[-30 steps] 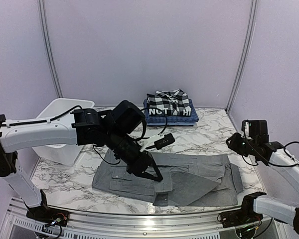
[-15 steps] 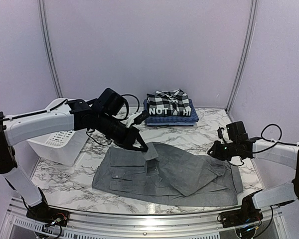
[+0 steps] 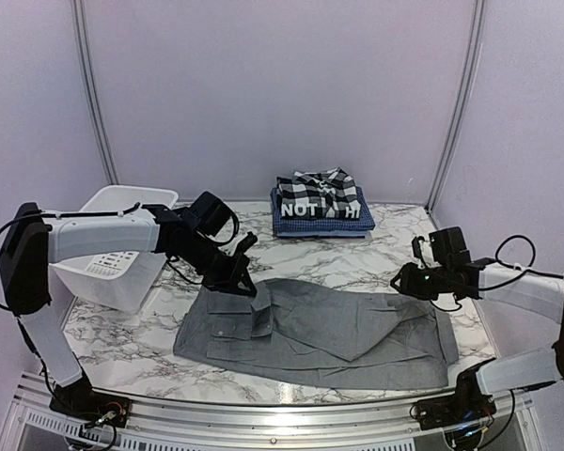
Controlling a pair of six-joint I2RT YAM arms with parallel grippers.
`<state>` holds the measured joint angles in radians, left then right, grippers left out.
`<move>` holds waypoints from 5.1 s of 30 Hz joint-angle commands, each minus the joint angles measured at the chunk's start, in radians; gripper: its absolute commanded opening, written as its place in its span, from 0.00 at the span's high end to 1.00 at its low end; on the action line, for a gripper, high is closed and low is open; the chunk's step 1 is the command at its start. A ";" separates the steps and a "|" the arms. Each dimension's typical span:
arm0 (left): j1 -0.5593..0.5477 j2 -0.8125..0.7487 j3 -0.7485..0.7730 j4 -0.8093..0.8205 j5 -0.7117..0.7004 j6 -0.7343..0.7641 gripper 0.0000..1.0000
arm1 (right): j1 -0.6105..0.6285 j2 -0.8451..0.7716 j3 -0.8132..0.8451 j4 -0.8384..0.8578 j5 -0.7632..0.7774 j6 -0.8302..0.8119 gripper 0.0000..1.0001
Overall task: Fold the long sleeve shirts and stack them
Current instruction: Fold the sleeve at the center of the board, then adjust the rectangle-folded shirt at the center of the board, then rotate the rectangle-folded shirt at the center of the board.
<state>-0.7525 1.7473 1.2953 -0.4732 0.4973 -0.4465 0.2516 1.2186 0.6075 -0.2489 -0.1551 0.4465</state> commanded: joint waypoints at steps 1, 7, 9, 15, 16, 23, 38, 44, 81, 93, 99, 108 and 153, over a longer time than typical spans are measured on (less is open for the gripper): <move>0.031 0.015 -0.031 0.019 -0.018 -0.035 1.00 | 0.009 -0.058 0.048 -0.020 0.040 -0.017 0.60; 0.067 0.021 -0.051 0.018 -0.020 -0.063 1.00 | 0.028 -0.092 0.063 -0.038 0.061 -0.020 0.55; 0.080 0.020 -0.052 0.017 -0.015 -0.073 1.00 | 0.045 -0.102 0.065 -0.039 0.064 -0.021 0.54; 0.099 0.026 -0.044 0.016 -0.018 -0.058 0.66 | 0.071 -0.092 0.049 -0.024 0.066 -0.015 0.53; 0.099 0.026 -0.044 0.017 -0.031 -0.055 0.58 | 0.072 -0.087 0.046 -0.022 0.066 -0.015 0.53; 0.097 0.001 -0.086 0.047 -0.094 -0.033 0.38 | 0.083 -0.066 0.046 -0.008 0.065 -0.020 0.53; 0.080 0.098 -0.160 0.184 -0.198 -0.099 0.53 | 0.090 -0.041 0.039 0.006 0.063 -0.020 0.53; 0.061 0.143 -0.156 0.192 -0.195 -0.102 0.59 | 0.090 -0.047 0.033 0.005 0.066 -0.017 0.53; 0.082 -0.063 -0.180 0.030 -0.330 -0.121 1.00 | 0.192 -0.052 0.047 -0.093 0.200 0.003 0.52; 0.083 0.014 -0.077 0.005 -0.354 -0.076 1.00 | 0.106 -0.062 -0.149 0.057 0.094 0.105 0.49; 0.097 0.014 -0.160 -0.006 -0.401 -0.078 1.00 | 0.019 -0.027 -0.202 0.083 0.063 0.089 0.50; 0.096 -0.044 -0.257 0.003 -0.360 -0.097 0.86 | 0.018 -0.059 -0.140 -0.003 0.112 0.073 0.51; -0.039 0.101 -0.262 0.233 -0.379 -0.283 0.67 | 0.127 0.329 0.017 0.157 0.171 0.097 0.53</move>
<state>-0.7292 1.8599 1.1084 -0.2878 0.1570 -0.5941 0.4423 1.4227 0.5350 -0.0177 0.0051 0.6636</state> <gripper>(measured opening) 0.333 0.467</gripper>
